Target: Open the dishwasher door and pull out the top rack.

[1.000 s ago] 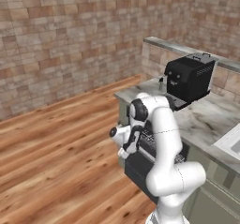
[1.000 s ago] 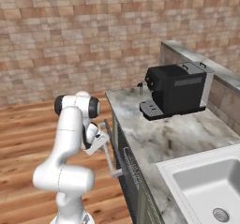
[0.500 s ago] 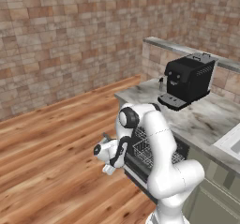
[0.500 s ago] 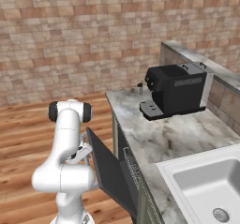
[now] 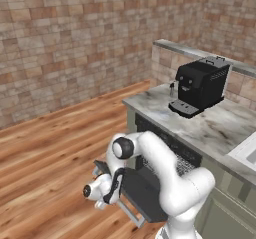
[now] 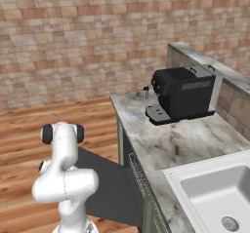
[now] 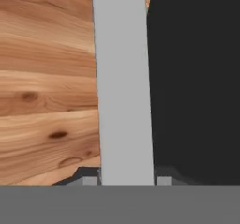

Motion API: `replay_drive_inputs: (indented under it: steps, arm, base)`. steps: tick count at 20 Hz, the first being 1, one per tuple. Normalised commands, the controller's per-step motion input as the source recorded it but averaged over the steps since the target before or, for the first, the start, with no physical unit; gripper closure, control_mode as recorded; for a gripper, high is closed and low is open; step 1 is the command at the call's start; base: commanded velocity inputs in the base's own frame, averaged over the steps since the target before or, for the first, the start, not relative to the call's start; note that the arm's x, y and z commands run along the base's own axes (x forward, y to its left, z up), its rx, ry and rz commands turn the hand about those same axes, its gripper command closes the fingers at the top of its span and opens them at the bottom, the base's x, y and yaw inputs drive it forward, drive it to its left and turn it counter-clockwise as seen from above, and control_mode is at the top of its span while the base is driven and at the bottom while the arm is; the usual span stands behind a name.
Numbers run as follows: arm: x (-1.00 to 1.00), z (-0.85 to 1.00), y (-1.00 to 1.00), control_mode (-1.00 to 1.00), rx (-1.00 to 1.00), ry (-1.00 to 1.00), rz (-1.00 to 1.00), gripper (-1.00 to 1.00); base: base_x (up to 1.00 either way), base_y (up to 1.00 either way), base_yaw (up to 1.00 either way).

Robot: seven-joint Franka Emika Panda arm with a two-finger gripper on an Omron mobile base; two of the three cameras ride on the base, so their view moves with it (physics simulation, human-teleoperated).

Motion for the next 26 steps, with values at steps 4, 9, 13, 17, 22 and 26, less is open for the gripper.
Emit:
replay_drive_inputs:
  steps: [4, 9, 13, 17, 22, 26]
  arm:
    - [-0.20, -0.99, 0.75, -1.00, -0.06, -0.07, 0.00, 1.00]
    - [-0.18, -0.52, 0.71, -1.00, -0.01, -0.02, 0.00, -1.00]
    - [-0.44, 0.23, 0.35, -1.00, 0.00, -0.05, 0.00, -1.00]
    - [-0.56, 0.72, 0.15, -1.00, 0.04, 0.00, 0.00, -1.00]
    - [-0.70, 0.77, 0.00, -1.00, 0.11, 0.00, 0.00, -1.00]
    - [-0.70, 0.88, 0.00, -1.00, 0.14, 0.00, 0.00, -1.00]
  base:
    - [0.00, 0.00, 0.00]
    - [0.00, 0.00, 0.00]
    - [0.00, 0.00, 0.00]
    - [0.00, 0.00, 0.00]
    - [0.00, 0.00, 0.00]
    - [0.00, 0.00, 0.00]
